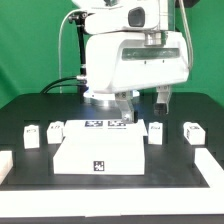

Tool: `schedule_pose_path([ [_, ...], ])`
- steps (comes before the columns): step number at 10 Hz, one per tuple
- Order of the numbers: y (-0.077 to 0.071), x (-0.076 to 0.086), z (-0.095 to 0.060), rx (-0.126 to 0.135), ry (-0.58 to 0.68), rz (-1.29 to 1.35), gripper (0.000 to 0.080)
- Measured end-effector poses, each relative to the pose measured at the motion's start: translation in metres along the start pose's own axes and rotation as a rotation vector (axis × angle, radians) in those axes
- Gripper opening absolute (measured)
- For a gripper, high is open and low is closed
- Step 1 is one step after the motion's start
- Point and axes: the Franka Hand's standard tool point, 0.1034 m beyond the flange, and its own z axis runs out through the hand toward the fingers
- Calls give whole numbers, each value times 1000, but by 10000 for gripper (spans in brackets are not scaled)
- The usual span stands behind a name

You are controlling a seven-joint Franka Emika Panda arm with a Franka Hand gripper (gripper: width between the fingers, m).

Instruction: Assemble one leg

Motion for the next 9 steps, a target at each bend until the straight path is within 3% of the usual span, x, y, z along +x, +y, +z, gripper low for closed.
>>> schedule_pose_path([
  [1,2,0,0,-11,23,0,650],
  [8,2,0,0,-12,23,-1,650],
  [9,2,0,0,-21,29,-16,650],
])
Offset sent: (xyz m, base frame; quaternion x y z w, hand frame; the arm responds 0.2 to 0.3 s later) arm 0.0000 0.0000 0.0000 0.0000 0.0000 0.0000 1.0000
